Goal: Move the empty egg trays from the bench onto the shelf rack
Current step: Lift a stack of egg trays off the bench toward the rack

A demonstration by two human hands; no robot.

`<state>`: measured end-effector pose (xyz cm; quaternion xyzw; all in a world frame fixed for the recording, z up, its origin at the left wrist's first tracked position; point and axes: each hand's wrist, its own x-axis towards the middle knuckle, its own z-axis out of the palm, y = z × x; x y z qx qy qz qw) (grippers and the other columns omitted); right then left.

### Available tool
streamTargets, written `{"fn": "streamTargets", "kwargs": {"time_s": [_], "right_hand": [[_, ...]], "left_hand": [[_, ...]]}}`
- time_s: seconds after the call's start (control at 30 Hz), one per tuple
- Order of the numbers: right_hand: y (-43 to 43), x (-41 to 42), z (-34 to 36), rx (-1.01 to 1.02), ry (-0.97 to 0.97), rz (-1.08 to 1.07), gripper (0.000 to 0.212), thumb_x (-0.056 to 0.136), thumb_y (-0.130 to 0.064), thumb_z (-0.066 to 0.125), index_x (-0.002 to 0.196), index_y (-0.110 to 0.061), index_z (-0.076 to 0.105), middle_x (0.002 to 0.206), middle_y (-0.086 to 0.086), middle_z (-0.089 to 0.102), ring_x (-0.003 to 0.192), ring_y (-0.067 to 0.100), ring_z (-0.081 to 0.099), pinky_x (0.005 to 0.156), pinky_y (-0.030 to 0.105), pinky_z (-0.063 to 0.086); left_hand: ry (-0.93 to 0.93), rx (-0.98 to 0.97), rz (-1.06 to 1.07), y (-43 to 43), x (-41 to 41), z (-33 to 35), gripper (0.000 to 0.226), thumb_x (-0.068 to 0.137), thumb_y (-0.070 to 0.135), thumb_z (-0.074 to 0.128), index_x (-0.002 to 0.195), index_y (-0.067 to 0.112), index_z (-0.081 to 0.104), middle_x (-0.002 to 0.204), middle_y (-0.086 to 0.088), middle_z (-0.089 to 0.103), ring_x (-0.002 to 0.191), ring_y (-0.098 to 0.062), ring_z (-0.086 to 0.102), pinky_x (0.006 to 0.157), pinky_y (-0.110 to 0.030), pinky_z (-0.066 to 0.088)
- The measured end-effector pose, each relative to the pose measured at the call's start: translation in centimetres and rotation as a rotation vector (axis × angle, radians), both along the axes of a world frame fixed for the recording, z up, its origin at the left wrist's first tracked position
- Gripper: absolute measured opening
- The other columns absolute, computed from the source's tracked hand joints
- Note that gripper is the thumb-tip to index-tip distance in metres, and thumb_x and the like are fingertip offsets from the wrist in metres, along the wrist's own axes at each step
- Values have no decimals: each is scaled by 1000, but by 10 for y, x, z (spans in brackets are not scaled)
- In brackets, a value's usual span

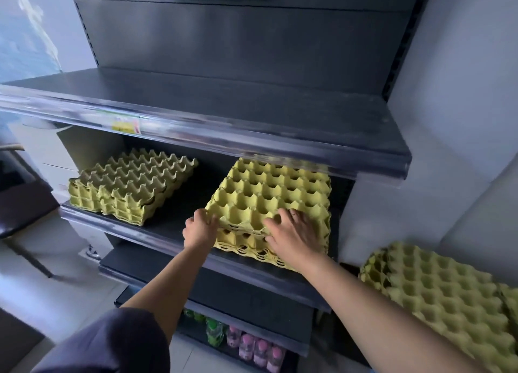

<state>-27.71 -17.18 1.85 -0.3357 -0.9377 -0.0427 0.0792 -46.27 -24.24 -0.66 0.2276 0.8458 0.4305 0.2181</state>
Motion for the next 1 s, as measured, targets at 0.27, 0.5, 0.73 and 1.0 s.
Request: {"fn": "streamTargets", "kwargs": {"time_s": [0.27, 0.5, 0.73, 1.0], "right_hand": [[-7, -5, 4, -49, -93, -141, 63, 97, -43, 41, 150, -29, 10, 156, 8, 21, 140, 30, 27, 116, 55, 7], [-23, 16, 16, 87, 126, -222, 44, 92, -35, 54, 133, -19, 49, 130, 6, 56, 113, 30, 55, 90, 46, 46], [-21, 98, 22, 241, 301, -334, 21, 86, -27, 57, 100, -16, 68, 91, 2, 69, 80, 25, 62, 68, 36, 50], [-12, 284, 8, 193, 215, -478, 20, 83, -27, 53, 89, -16, 67, 83, 3, 66, 76, 27, 61, 63, 36, 52]], "left_hand": [[292, -24, -101, -7, -2, 5, 45, 92, 32, 49, 134, 20, 40, 138, -12, 37, 125, -32, 33, 102, -45, 23], [633, 68, -422, -4, 22, 23, 35, 92, 27, 51, 126, 18, 51, 127, -9, 49, 121, -31, 38, 99, -43, 25], [838, 238, -683, 14, 105, 40, 24, 94, 30, 46, 110, 18, 59, 107, -2, 62, 103, -29, 52, 83, -39, 34], [881, 346, -992, 52, 289, 39, 31, 87, 32, 37, 100, 18, 62, 94, 0, 68, 92, -29, 60, 77, -39, 39]]}}
